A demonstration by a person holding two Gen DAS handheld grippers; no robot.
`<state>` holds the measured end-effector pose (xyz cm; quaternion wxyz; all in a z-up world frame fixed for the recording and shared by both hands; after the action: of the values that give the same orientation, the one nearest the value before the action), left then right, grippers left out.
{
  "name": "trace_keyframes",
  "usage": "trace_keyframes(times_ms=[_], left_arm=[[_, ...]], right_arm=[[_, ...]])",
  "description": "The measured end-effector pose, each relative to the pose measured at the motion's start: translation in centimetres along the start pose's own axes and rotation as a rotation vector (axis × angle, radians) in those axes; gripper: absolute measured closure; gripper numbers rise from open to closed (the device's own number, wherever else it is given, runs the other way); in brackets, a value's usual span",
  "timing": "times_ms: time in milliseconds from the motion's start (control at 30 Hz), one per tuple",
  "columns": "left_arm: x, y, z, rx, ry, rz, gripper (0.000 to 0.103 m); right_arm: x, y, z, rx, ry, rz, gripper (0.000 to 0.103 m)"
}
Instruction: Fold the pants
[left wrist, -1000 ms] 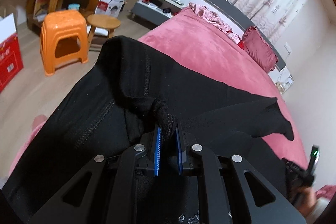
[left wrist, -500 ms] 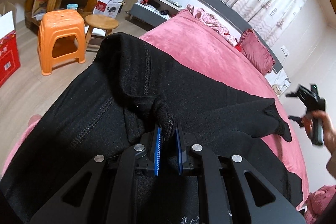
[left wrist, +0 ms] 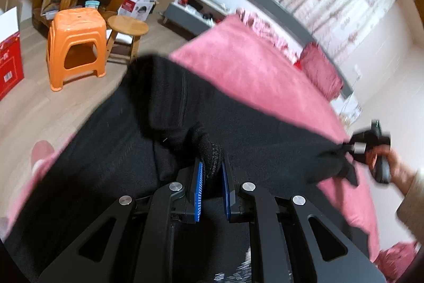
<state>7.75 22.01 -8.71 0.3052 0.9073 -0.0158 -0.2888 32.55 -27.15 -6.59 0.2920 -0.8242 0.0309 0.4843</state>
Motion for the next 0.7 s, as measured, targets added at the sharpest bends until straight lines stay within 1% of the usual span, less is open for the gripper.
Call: trace_keyframes(times_ms=[67,167,267,333,367,433,533,633,700], left_arm=[[-1.5,0.4,-2.0,-0.018,0.06,0.03,0.092],[-3.4,1.2,-4.5,-0.024,0.128,0.079,0.092],[-5.2,2.0,-6.6,-0.011,0.18,0.115,0.092],[-6.4,2.4,-7.3,-0.002,0.204,0.129,0.092],[-6.9,2.4,-7.4,-0.001,0.208,0.131,0.092],[-7.7,2.0,-7.1,-0.003,0.204,0.128,0.092],[-8.2,0.4,-5.7,-0.031,0.157,0.097,0.092],[-8.7,-2.2,-3.5,-0.096,0.099,0.046,0.092],[-8.8,-3.9,-2.1,-0.139,0.051,0.009,0.092]], right_arm=[[-2.6,0.5,0.6,-0.029,0.014,-0.047,0.094],[-6.3,0.9,2.1,-0.081,0.044,-0.099,0.094],[-11.5,1.7,4.7,-0.134,0.095,-0.174,0.094],[-14.1,2.6,6.5,-0.143,0.121,-0.223,0.094],[-15.8,3.5,8.1,-0.146,0.136,-0.254,0.094],[-17.7,4.8,11.0,-0.161,0.149,-0.268,0.094],[-19.0,7.6,17.5,-0.19,0.132,-0.254,0.093],[-18.2,10.3,23.4,-0.182,0.08,-0.232,0.093],[-16.3,12.5,27.0,-0.14,0.02,-0.22,0.093]])
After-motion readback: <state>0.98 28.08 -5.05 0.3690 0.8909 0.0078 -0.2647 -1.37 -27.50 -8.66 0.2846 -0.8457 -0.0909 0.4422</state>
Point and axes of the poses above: each gripper's, at about its wrist camera, not at the fingertips, and x roughly the way its jaws point, y to its right, z to its underside, the point moved 2 cm from there along x, roughly the way its jaws point, and after that the axes turned 4 degrees about y, right-handed, at the moved point
